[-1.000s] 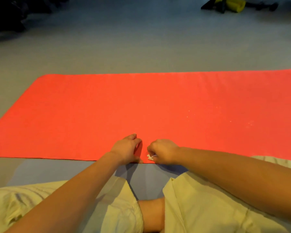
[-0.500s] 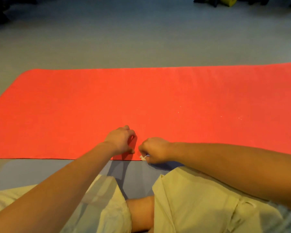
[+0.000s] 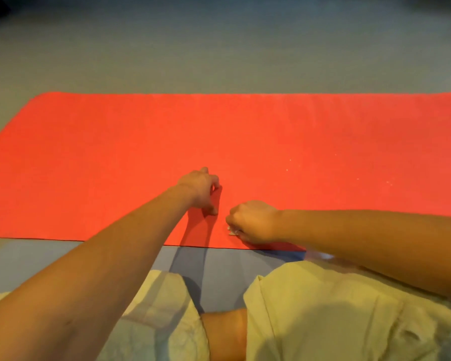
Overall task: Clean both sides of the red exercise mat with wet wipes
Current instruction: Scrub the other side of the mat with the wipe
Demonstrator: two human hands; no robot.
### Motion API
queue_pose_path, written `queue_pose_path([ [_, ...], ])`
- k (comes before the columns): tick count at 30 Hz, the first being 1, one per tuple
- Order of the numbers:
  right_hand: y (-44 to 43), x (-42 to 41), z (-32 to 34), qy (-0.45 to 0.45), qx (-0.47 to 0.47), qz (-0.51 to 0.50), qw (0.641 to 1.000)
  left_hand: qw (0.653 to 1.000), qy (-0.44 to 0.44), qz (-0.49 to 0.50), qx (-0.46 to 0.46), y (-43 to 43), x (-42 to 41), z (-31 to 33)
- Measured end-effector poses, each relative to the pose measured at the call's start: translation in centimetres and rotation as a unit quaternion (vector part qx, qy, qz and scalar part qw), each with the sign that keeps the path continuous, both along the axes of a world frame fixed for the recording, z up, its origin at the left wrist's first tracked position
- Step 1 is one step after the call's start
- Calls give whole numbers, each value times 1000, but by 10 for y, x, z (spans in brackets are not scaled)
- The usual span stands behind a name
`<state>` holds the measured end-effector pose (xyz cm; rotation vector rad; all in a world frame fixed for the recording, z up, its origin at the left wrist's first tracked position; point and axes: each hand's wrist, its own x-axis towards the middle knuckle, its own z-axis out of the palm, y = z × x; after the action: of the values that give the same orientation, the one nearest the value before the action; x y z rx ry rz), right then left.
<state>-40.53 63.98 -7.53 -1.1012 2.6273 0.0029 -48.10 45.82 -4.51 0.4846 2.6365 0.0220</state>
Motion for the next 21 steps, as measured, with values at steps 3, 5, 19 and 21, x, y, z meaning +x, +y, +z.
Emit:
queue_pose_path([
  [3,11,3,-3,-5,-21,22,1000,1000,25,15,9,5,-2,-7],
  [5,12,-16,-2,-1,-42,0,999,999,28,23,-2,9,-3,-13],
  [19,15,-68,-1,65,-24,-71,995,1000,5,-7,-14,17,-49,2],
  [21,19,-70,-4,63,-24,-68,995,1000,24,3,9,21,-62,-2],
])
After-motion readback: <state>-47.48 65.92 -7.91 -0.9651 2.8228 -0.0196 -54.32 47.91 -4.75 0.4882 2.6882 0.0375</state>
